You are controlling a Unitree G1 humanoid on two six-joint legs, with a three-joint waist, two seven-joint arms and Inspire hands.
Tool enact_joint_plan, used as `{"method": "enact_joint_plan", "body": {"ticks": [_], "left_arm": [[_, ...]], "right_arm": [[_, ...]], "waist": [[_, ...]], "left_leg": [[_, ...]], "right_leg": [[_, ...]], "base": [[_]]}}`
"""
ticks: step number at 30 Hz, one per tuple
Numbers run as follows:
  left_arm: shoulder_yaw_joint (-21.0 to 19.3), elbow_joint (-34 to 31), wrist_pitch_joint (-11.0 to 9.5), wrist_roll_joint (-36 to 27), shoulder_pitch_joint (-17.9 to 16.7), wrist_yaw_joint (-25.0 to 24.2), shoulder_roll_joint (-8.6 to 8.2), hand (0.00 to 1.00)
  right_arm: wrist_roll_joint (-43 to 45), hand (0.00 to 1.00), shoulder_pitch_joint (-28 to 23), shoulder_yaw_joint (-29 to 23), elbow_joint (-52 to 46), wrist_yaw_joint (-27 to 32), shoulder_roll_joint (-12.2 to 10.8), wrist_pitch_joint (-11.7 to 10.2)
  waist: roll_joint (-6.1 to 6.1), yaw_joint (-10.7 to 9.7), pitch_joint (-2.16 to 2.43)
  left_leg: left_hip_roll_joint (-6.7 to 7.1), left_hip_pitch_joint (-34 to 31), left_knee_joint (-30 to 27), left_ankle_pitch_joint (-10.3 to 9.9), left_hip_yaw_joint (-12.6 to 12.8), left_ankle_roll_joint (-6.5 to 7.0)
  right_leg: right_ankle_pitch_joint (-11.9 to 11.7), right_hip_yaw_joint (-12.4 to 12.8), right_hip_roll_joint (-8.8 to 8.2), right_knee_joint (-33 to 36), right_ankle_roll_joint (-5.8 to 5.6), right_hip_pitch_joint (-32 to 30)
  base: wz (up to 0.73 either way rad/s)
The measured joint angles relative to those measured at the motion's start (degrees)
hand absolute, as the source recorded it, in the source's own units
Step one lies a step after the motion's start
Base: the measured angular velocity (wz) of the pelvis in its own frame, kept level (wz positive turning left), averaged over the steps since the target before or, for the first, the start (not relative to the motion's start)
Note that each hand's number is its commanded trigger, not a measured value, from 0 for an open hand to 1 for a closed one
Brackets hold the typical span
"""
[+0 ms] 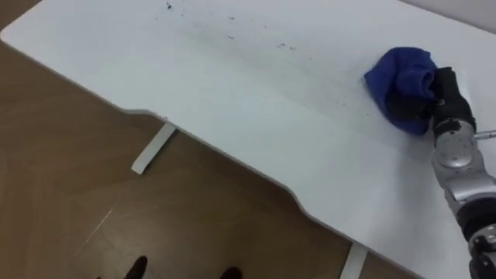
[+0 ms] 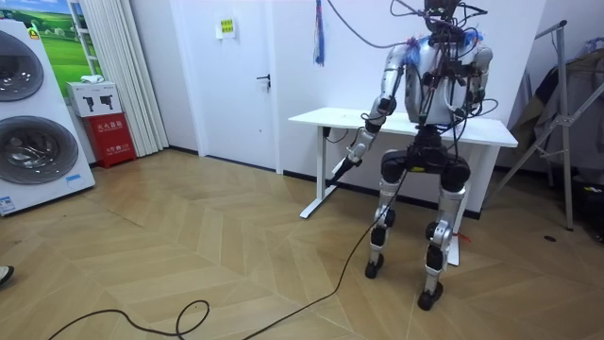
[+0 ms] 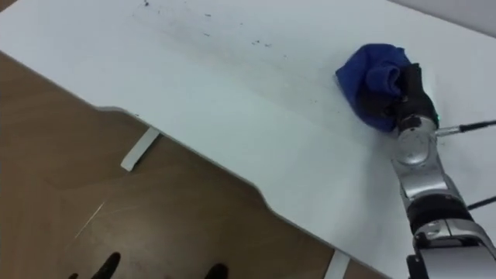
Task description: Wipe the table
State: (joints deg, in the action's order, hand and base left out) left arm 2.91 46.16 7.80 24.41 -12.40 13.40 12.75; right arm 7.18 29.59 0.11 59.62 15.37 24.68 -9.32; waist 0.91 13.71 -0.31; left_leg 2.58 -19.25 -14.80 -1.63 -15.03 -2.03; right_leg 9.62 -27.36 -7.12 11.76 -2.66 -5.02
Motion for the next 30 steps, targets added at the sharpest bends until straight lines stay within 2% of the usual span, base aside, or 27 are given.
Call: {"method": "enact_joint_plan", "body": {"ticks": [4,8,9,12,16,17,18,19,20,21,25,27,30], "left_arm": [[0.1,0.1,-0.1,-0.2,1.1,0.2,-0.88,0.00],[1.8,0.4,-0.8,-1.4,1.6,0.9,-1.88,0.00],[1.8,0.4,-0.7,-1.3,1.4,0.9,-2.25,0.00],[1.8,-0.3,-0.8,-1.4,-0.1,0.7,-2.52,0.00],[1.6,-0.3,-0.8,-1.4,-2.5,0.4,-2.48,0.00],[1.6,-0.3,-0.8,-1.3,-3.1,0.0,-2.31,0.00],[1.6,-0.3,-0.7,-1.2,-3.6,-0.4,-2.11,0.00],[1.6,-0.3,-0.8,-1.1,-4.2,-0.7,-1.90,0.00],[1.6,-0.3,-0.8,-1.1,-4.6,-0.7,-1.81,0.00],[1.6,-0.3,-0.7,-1.1,-5.0,-1.1,-1.68,0.00],[1.6,-0.3,-0.9,-1.3,-5.7,-1.7,-0.77,0.00],[1.6,-0.3,-0.9,-1.8,-5.2,-1.7,-0.60,0.00],[1.5,-0.3,-1.7,-1.7,-4.3,-1.4,-0.63,0.00]], "right_arm": [[0.2,1.00,-0.2,0.5,0.1,-0.1,0.3,0.6],[0.2,1.00,2.7,3.1,0.3,-0.1,0.3,3.2],[0.2,1.00,3.2,3.7,0.1,-0.6,0.3,3.9],[1.2,1.00,4.9,5.5,0.0,-1.8,0.3,5.6],[2.2,1.00,5.1,7.6,-0.3,-2.6,0.3,7.6],[2.3,1.00,4.7,7.7,-0.3,-3.0,0.4,8.0],[2.4,0.97,4.1,7.8,-0.4,-3.2,0.4,8.1],[2.9,0.55,2.7,7.9,-1.0,-3.2,0.3,8.1],[3.6,0.09,2.0,7.9,-1.5,-3.0,0.1,8.1],[5.0,0.00,0.6,8.8,-2.5,-2.7,0.1,8.1],[10.9,0.00,-2.0,10.1,-4.5,-2.0,0.1,8.4],[11.8,0.00,-2.9,10.6,-4.9,-1.6,0.1,9.3],[14.1,0.00,-6.1,10.6,-9.2,-1.5,-0.1,9.3]], "waist": [[-0.77,0.3,0.24],[-1.47,2.0,-0.39],[-1.34,2.6,-0.61],[-0.79,2.9,-0.98],[-0.29,3.4,-1.20],[0.28,3.4,-0.97],[0.87,3.6,-1.01],[1.46,3.7,-1.05],[1.67,3.8,-1.05],[1.94,3.8,-1.00],[2.97,3.6,-0.85],[3.14,3.1,-0.64],[3.04,2.4,-0.66]], "left_leg": [[-0.06,1.5,0.2,-0.3,1.6,0.40],[-0.40,3.6,1.4,-0.3,3.4,0.44],[-0.72,4.1,1.7,-0.3,4.2,0.44],[-1.11,4.8,2.1,-0.3,5.0,0.39],[-1.32,6.9,2.4,-1.0,5.8,0.37],[-1.32,7.4,2.7,-1.0,5.8,0.35],[-1.33,8.1,3.2,-1.0,5.9,0.32],[-1.33,9.1,3.5,-1.1,6.1,0.37],[-1.30,9.6,3.5,-1.4,6.2,0.46],[-1.23,10.5,3.3,-1.9,6.4,0.60],[-1.04,12.0,2.8,-3.2,6.8,0.76],[-1.03,12.1,2.3,-3.8,6.8,0.81],[-1.10,13.4,2.2,-4.4,7.6,0.93]], "right_leg": [[0.1,2.0,-0.56,0.7,-0.30,0.3],[0.2,4.4,-0.78,1.1,-0.38,0.5],[0.3,5.1,-0.76,1.5,-0.30,0.5],[0.7,6.0,-0.71,1.9,-0.05,0.2],[0.7,6.7,-0.62,1.3,-0.11,2.0],[0.7,6.7,-0.54,0.9,-0.12,2.5],[0.8,6.7,-0.55,0.6,-0.17,3.0],[0.8,6.6,-0.48,-0.1,-0.21,4.2],[0.8,6.6,-0.51,-0.3,-0.30,4.8],[0.9,6.6,-0.58,-0.7,-0.46,6.0],[1.0,6.8,-0.55,-1.7,-0.70,8.2],[1.0,7.0,-0.48,-2.0,-0.75,8.6],[1.0,7.8,-0.49,-2.0,-0.79,9.6]], "base": [[-0.25],[-0.29],[-0.22],[-0.19],[-0.11],[0.00],[0.00],[0.00],[0.00],[0.00],[-0.05],[-0.04],[-0.13]]}}
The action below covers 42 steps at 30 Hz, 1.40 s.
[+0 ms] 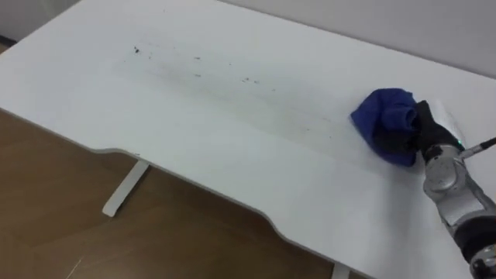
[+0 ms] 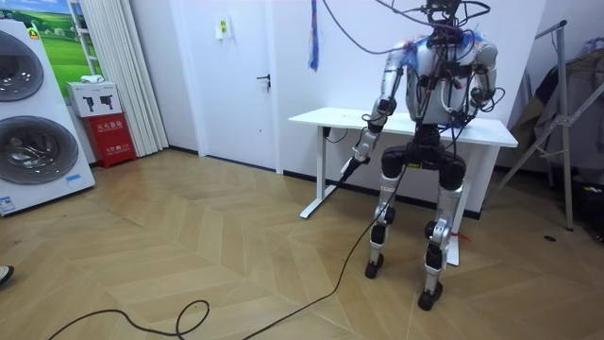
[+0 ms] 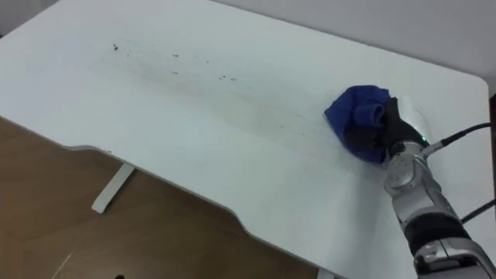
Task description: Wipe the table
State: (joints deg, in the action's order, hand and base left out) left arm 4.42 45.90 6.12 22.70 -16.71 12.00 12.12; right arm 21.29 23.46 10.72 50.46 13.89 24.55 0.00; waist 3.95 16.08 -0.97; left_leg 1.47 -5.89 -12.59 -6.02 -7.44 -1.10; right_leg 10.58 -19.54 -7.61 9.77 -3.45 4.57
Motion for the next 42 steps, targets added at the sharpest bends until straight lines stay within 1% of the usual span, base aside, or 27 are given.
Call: {"method": "enact_joint_plan", "body": {"ticks": [1,4,5,6,7,9,10,11,12,13,17,19,21,22,24,25,26,27,31,33,34,35,36,38,40,42], "left_arm": [[0.0,0.0,-0.2,0.0,0.2,0.2,0.00,0.00],[-0.8,0.0,-1.0,0.0,0.9,0.2,-0.04,0.00],[-1.4,-0.1,-1.4,0.0,1.0,0.3,-0.03,0.00],[-1.7,-0.4,-1.4,0.0,0.6,0.3,-0.03,0.00],[-1.7,-0.5,-1.4,-0.1,0.3,0.3,-0.03,0.00],[-1.7,-0.5,-1.4,-0.1,-0.2,0.6,-0.27,0.00],[-1.7,-0.5,-1.4,-0.1,-0.4,0.9,-0.31,0.00],[-1.8,-0.5,-1.4,-0.1,-0.7,1.2,-0.45,0.00],[-1.9,-0.5,-1.4,-0.1,-0.7,1.3,-0.56,0.00],[-2.0,-0.5,-1.4,-0.1,-0.6,1.3,-0.62,0.00],[-4.2,-1.0,-1.8,-0.9,0.3,2.4,-1.71,0.00],[-4.4,-1.0,-2.3,-1.0,0.8,3.3,-1.76,0.00],[-4.4,-1.2,-3.0,-1.3,1.2,3.4,-1.78,0.00],[-4.4,-1.4,-3.0,-1.3,1.2,3.4,-1.78,0.00],[-4.5,-2.0,-3.1,-1.7,0.9,3.5,-1.81,0.00],[-4.8,-2.0,-3.1,-1.7,0.9,3.6,-1.89,0.00],[-5.7,-2.0,-3.2,-1.8,0.6,3.6,-2.33,0.00],[-6.7,-1.8,-3.2,-1.9,0.6,3.8,-2.70,0.00],[-8.6,-0.4,-4.2,-2.5,0.4,4.7,-2.53,0.00],[-10.7,-0.3,-4.2,-2.3,-1.0,5.1,-2.51,0.00],[-11.3,-0.4,-4.2,-2.3,-1.3,5.2,-2.51,0.00],[-12.6,-0.4,-4.2,-2.2,-2.1,5.2,-2.56,0.00],[-13.6,-0.4,-4.2,-2.2,-2.9,5.2,-2.55,0.00],[-15.1,-0.3,-4.1,-2.2,-3.6,5.2,-2.49,0.00],[-16.6,-0.1,-4.0,-2.3,-4.3,5.2,-2.49,0.00],[-17.8,0.6,-3.9,-2.2,-5.2,5.2,-2.49,0.00]], "right_arm": [[0.8,0.00,-0.5,0.0,-0.9,0.0,-0.2,0.0],[3.9,0.00,-3.1,-0.2,-5.5,0.0,-1.3,-0.1],[5.0,0.00,-4.2,-0.3,-7.6,-0.1,-1.7,0.2],[6.0,0.00,-5.7,-0.6,-10.0,-0.2,-2.2,0.2],[6.0,0.00,-6.8,-0.7,-11.5,-0.1,-2.5,0.2],[6.2,0.00,-11.5,-0.7,-17.5,-0.1,-2.7,0.2],[6.4,0.00,-12.5,-0.7,-19.0,-0.1,-2.8,0.1],[7.1,0.00,-14.2,-0.7,-21.1,-0.2,-3.1,0.0],[8.0,0.00,-15.4,-0.7,-22.2,-0.2,-3.5,0.0],[8.4,0.00,-15.9,-0.7,-22.6,-0.3,-3.7,0.0],[8.4,0.00,-20.1,-0.8,-26.8,-0.9,-4.3,0.0],[8.5,0.00,-20.5,-1.1,-27.5,-1.1,-4.4,-0.1],[9.1,0.00,-20.7,-4.2,-30.8,-1.6,-4.4,0.0],[9.2,0.00,-20.8,-5.3,-31.9,-1.6,-4.4,-0.1],[9.7,0.00,-22.1,-9.7,-36.0,-0.6,-4.4,-0.2],[9.7,0.00,-22.7,-10.5,-36.8,-0.2,-4.4,-0.2],[9.5,0.00,-23.5,-12.2,-37.8,0.3,-4.4,-0.5],[9.5,0.00,-23.8,-14.0,-37.8,0.6,-4.4,-1.0],[8.7,0.00,-25.2,-18.4,-37.3,1.7,-4.4,-1.8],[4.7,0.00,-27.4,-21.7,-35.8,2.9,-4.4,-2.1],[3.7,0.00,-27.5,-22.6,-34.7,3.1,-4.4,-2.0],[2.2,0.00,-27.6,-24.8,-32.0,3.3,-4.4,-1.8],[0.2,0.00,-27.6,-27.2,-28.9,3.9,-4.4,-1.8],[-2.9,0.00,-27.6,-30.0,-23.3,5.2,-4.0,-1.6],[-4.5,0.00,-27.6,-31.8,-18.7,6.3,-3.9,-1.1],[-6.9,0.00,-28.0,-33.1,-13.5,7.3,-3.7,-1.2]], "waist": [[-0.13,-0.1,-0.08],[-0.31,-0.4,0.12],[-0.35,-0.7,0.28],[-0.40,-1.8,0.40],[-0.50,-2.1,0.43],[-0.66,-3.4,0.52],[-0.66,-3.5,0.54],[-0.64,-4.1,0.53],[-0.56,-4.9,0.59],[-0.51,-5.2,0.63],[-0.24,-8.1,0.61],[-0.14,-9.6,0.65],[-0.14,-11.2,0.70],[-0.16,-11.4,0.73],[0.07,-11.8,0.83],[0.12,-11.8,0.87],[0.16,-12.0,0.88],[0.18,-12.3,0.90],[0.42,-14.0,0.74],[0.74,-14.5,0.85],[0.84,-14.7,0.83],[1.09,-15.7,0.73],[1.24,-16.0,0.68],[1.66,-16.2,0.76],[1.86,-16.3,0.77],[2.04,-17.6,0.84]], "left_leg": [[-0.09,0.4,0.0,-0.2,0.3,0.04],[-0.74,1.5,0.1,-0.9,2.0,-0.03],[-0.92,1.8,0.1,-1.1,2.4,-0.11],[-0.96,2.4,0.5,-1.1,2.6,-0.12],[-0.98,2.8,0.7,-1.1,2.8,-0.11],[-1.16,4.6,1.7,-1.1,3.6,-0.11],[-1.24,4.9,2.0,-1.1,3.8,-0.11],[-1.47,5.5,2.4,-1.1,4.4,-0.13],[-1.67,5.9,2.5,-1.2,5.1,-0.20],[-1.73,6.0,2.6,-1.2,5.4,-0.22],[-1.75,6.3,2.7,-1.2,6.3,-0.20],[-1.75,6.4,2.7,-1.2,6.6,-0.20],[-1.81,6.5,2.9,-1.2,7.1,-0.19],[-1.88,6.6,3.0,-1.2,7.4,-0.19],[-1.91,7.7,3.3,-1.2,7.9,-0.12],[-1.95,7.9,3.4,-1.3,8.2,-0.07],[-2.07,8.7,3.5,-1.5,8.8,-0.03],[-2.09,9.1,3.6,-1.8,9.1,0.05],[-2.10,9.5,3.8,-2.0,9.3,0.11],[-2.15,9.7,3.8,-2.1,9.5,0.09],[-2.19,9.7,3.8,-2.2,9.6,0.07],[-2.20,9.8,3.8,-2.2,9.7,0.07],[-2.20,9.8,3.7,-2.2,9.7,0.08],[-2.23,10.0,3.7,-2.3,9.7,0.06],[-2.28,10.2,3.7,-2.4,9.8,0.01],[-2.29,9.9,3.0,-2.7,9.8,0.04]], "right_leg": [[0.0,0.2,0.03,-0.1,0.00,0.3],[0.0,1.8,0.28,-0.1,-0.01,0.6],[0.0,2.2,0.38,-0.1,-0.01,0.6],[0.0,2.3,0.38,-0.1,-0.01,0.9],[0.0,2.3,0.37,-0.1,-0.01,1.2],[0.0,2.3,0.31,-0.1,-0.02,2.0],[0.0,2.3,0.32,-0.1,-0.02,2.1],[0.0,2.7,0.38,-0.1,-0.02,2.2],[0.0,3.9,0.56,-0.1,-0.02,2.3],[0.0,4.1,0.59,-0.1,-0.02,2.4],[0.0,5.3,0.58,-0.1,-0.01,2.3],[0.0,5.6,0.55,-0.1,-0.01,2.2],[0.0,6.4,0.57,-0.1,-0.01,1.6],[0.0,6.7,0.62,-0.1,-0.01,1.5],[0.0,7.4,0.63,-0.2,-0.02,2.0],[0.0,7.6,0.65,-0.2,-0.02,2.2],[0.0,8.2,0.69,-0.2,-0.04,2.5],[0.0,8.6,0.69,-0.1,-0.07,2.8],[0.0,8.8,0.67,-0.1,-0.07,3.4],[0.0,8.7,0.67,-0.1,-0.08,3.4],[0.0,8.7,0.67,-0.1,-0.08,3.4],[0.0,8.7,0.67,-0.1,-0.09,3.5],[0.0,8.7,0.67,-0.1,-0.09,3.6],[0.1,8.7,0.68,-0.1,-0.10,3.6],[0.1,8.8,0.71,-0.1,-0.14,3.5],[0.1,8.7,0.70,-0.2,-0.18,3.6]], "base": [[-0.21],[-0.30],[-0.20],[-0.17],[-0.12],[-0.18],[-0.24],[-0.28],[-0.29],[-0.22],[-0.12],[-0.10],[-0.14],[-0.17],[-0.15],[-0.20],[-0.21],[-0.18],[-0.03],[-0.02],[-0.04],[-0.03],[0.00],[0.00],[0.00],[0.00]]}}
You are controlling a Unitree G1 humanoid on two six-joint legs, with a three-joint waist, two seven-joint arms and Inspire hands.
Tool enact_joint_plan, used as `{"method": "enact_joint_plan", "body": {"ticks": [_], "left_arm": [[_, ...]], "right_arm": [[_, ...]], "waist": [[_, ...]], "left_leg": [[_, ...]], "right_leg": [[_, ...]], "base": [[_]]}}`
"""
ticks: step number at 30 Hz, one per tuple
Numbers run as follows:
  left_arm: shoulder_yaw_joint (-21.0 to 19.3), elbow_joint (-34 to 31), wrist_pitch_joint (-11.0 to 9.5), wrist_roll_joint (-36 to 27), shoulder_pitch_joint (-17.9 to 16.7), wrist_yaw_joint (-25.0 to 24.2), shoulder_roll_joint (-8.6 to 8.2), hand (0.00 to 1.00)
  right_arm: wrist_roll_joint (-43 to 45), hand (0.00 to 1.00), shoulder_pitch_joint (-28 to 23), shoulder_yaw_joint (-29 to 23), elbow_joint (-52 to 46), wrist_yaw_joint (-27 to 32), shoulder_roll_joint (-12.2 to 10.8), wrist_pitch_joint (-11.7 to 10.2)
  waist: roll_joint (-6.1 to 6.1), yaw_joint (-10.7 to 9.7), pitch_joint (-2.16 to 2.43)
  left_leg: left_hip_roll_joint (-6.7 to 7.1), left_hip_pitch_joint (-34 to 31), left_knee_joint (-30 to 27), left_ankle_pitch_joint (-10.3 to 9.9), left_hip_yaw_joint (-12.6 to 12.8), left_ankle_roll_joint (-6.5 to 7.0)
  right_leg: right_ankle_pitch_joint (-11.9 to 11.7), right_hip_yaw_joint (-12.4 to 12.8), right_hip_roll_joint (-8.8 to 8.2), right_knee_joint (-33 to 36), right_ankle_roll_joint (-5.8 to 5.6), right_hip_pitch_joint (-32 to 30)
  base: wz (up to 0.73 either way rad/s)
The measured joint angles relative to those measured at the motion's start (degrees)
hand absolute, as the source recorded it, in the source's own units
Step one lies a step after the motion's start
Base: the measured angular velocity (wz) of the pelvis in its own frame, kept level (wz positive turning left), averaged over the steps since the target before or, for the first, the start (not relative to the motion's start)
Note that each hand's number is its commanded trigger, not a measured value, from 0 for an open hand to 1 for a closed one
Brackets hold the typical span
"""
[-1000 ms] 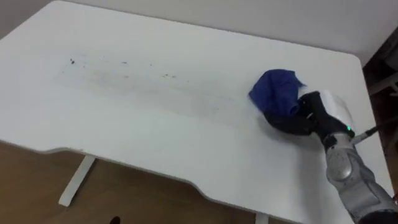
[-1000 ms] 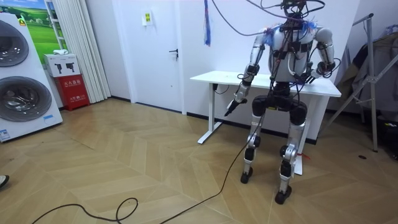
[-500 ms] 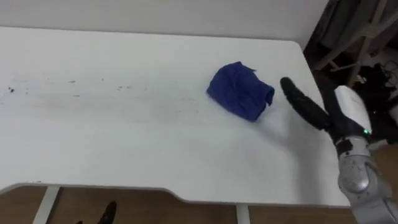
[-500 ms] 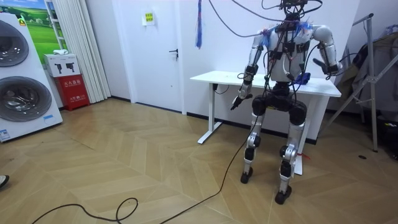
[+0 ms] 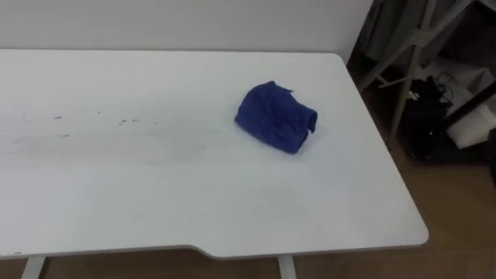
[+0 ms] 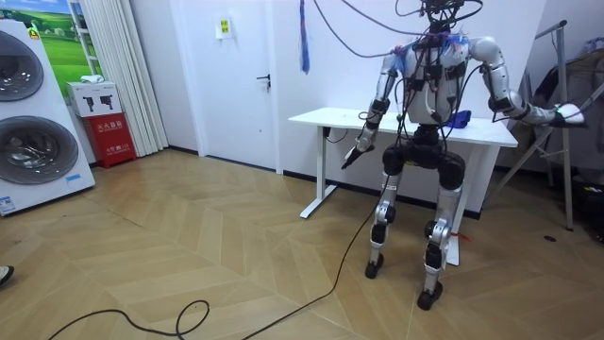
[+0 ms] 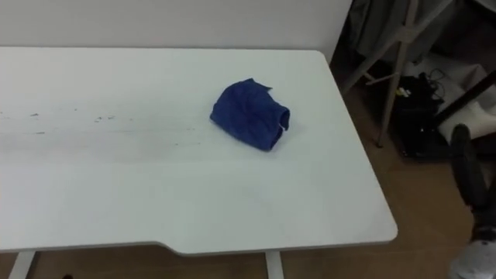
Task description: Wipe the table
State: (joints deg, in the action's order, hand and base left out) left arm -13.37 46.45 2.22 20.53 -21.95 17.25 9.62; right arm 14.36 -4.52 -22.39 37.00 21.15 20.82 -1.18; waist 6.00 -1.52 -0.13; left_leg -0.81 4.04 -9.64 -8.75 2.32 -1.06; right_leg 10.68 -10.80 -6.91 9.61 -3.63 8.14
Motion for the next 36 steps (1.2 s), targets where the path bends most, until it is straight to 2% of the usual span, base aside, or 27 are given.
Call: {"method": "enact_joint_plan", "body": {"ticks": [5,6,11,13,15,18,20,22,23,25,26,29,32,36], "left_arm": [[-0.1,2.1,0.1,0.1,-0.1,-0.3,0.29,0.00],[-0.1,2.1,0.1,0.0,-0.2,-0.6,0.28,0.00],[-0.1,2.2,0.2,0.0,-0.1,-0.6,0.28,0.00],[0.1,2.2,0.4,0.1,0.5,-0.7,0.17,0.00],[0.3,4.5,0.5,1.2,1.2,-0.7,0.08,0.00],[0.5,5.4,1.6,2.8,2.0,-0.6,-0.57,0.00],[2.0,7.1,1.8,2.8,2.3,-0.6,-0.54,0.00],[3.5,8.0,2.7,2.8,2.5,-0.5,-1.15,0.00],[3.7,8.6,2.9,2.9,2.6,-0.5,-1.85,0.00],[5.1,10.0,3.4,2.8,3.0,-0.5,-2.28,0.00],[6.1,10.8,3.8,2.8,3.3,-0.5,-2.47,0.00],[8.0,11.2,4.3,2.8,3.3,-0.6,-3.14,0.00],[8.1,11.2,4.9,2.8,3.6,-0.8,-4.20,0.00],[10.7,11.2,5.4,2.8,3.7,-1.6,-4.39,0.00]], "right_arm": [[-8.7,0.00,-1.9,-0.8,13.7,-0.2,0.2,0.1],[-10.1,0.00,-2.5,-0.9,17.0,-0.2,0.2,0.1],[-14.4,0.00,-4.5,-0.7,24.5,-1.2,0.1,1.2],[-16.1,0.00,-5.0,0.9,27.7,-1.6,-0.5,1.9],[-16.5,0.00,-5.6,3.3,30.5,-2.2,-2.4,3.2],[-15.8,0.00,-6.3,5.5,32.3,-3.6,-5.9,4.0],[-14.7,0.00,-6.2,8.5,33.3,-4.4,-7.2,5.4],[-14.0,0.00,-5.7,11.7,34.8,-5.4,-7.8,6.5],[-13.2,0.00,-5.7,12.6,34.8,-5.7,-8.3,7.1],[-12.7,0.00,-5.6,14.8,34.7,-5.7,-9.1,7.6],[-12.5,0.00,-5.3,16.4,34.7,-5.7,-9.7,7.6],[-11.3,0.00,-4.8,19.7,34.6,-6.4,-10.8,7.9],[-10.9,0.00,-4.2,21.3,34.1,-7.1,-11.5,8.1],[-7.8,0.00,-3.7,25.4,34.1,-8.1,-11.5,8.2]], "waist": [[0.26,-0.7,0.13],[0.22,-0.6,0.35],[-0.48,-1.0,0.31],[-0.63,-1.0,0.24],[-0.79,-0.7,0.26],[-1.46,-0.4,0.51],[-1.91,0.0,0.40],[-2.46,0.1,0.32],[-3.02,0.4,0.08],[-3.87,0.5,0.22],[-4.24,0.5,0.08],[-4.82,0.7,0.07],[-4.85,1.5,0.05],[-4.80,2.0,0.04]], "left_leg": [[0.05,0.6,0.0,-0.2,0.0,0.03],[0.07,0.6,0.0,-0.3,0.1,0.03],[0.06,0.7,0.0,-0.3,0.4,0.04],[0.06,0.6,-0.1,-0.4,0.4,0.02],[0.02,0.8,0.0,-0.6,0.8,0.05],[0.02,1.0,-0.2,-1.0,1.1,0.13],[0.02,1.3,-0.2,-1.3,1.1,0.10],[0.01,1.9,-0.2,-1.7,1.1,0.12],[0.00,2.4,-0.2,-1.9,1.3,0.18],[-0.02,2.7,-0.3,-2.2,1.3,0.17],[-0.03,2.6,-0.4,-2.2,1.2,0.17],[-0.03,2.6,-0.3,-2.2,1.2,0.16],[-0.03,2.6,-0.2,-2.2,1.3,0.16],[-0.03,2.5,-0.2,-2.2,1.2,0.16]], "right_leg": [[0.1,0.1,-0.02,-0.3,-0.20,1.0],[0.1,0.2,0.00,-0.8,-0.20,1.2],[0.2,0.5,0.05,-0.8,-0.23,1.1],[0.2,0.5,0.05,-0.9,-0.26,1.0],[0.2,1.0,0.07,-1.0,-0.29,1.0],[0.2,1.2,0.05,-0.9,-0.32,1.2],[0.2,1.3,0.06,-0.9,-0.34,1.5],[0.3,1.3,0.06,-0.8,-0.39,2.1],[0.3,1.3,0.05,-0.8,-0.49,2.7],[0.4,0.9,0.04,-0.8,-0.57,3.0],[0.4,0.8,0.04,-0.8,-0.57,3.0],[0.4,0.8,0.04,-0.9,-0.59,3.0],[0.4,0.8,0.04,-1.0,-0.62,3.0],[0.4,0.8,0.04,-1.0,-0.68,3.0]], "base": [[0.00],[0.00],[-0.03],[0.00],[-0.09],[-0.06],[-0.03],[0.00],[0.00],[0.00],[0.00],[0.00],[0.00],[0.00]]}}
